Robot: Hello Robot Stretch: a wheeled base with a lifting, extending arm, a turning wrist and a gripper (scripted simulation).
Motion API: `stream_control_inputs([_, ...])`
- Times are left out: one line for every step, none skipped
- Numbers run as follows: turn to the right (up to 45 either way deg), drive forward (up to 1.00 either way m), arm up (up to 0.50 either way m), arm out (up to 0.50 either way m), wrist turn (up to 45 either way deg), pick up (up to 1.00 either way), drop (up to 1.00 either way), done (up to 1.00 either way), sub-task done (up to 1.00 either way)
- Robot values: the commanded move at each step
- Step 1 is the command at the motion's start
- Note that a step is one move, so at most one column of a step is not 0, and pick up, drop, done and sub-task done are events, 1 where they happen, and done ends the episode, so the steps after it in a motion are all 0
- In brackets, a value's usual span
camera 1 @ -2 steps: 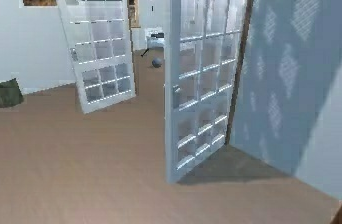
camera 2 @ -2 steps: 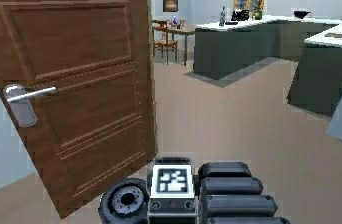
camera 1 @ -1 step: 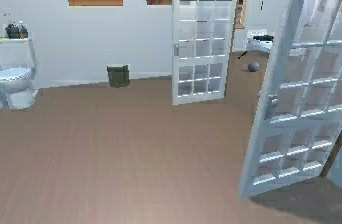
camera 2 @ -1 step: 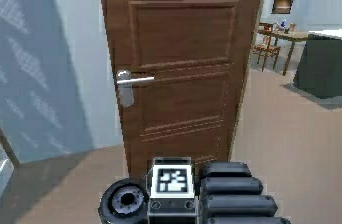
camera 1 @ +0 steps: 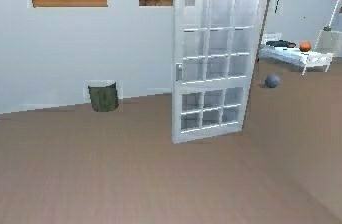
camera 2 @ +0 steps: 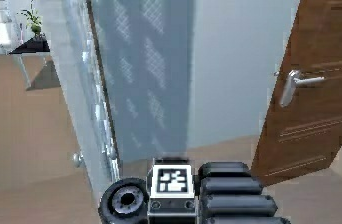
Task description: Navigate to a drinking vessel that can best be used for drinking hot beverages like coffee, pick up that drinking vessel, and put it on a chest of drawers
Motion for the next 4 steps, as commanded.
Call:
stream_control_inputs([-9.0,0.00,0.00,0.00,0.0,0.00,0.00,0.00,0.00])
stream_control_inputs([0.0,0.25,0.00,0.00,0.0,0.00,0.00,0.00,0.00])
stream_control_inputs([30.0,0.00,0.00,0.00,0.0,0.00,0.00,0.00,0.00])
stream_control_inputs([0.0,0.50,0.00,0.00,0.0,0.00,0.00,0.00,0.00])
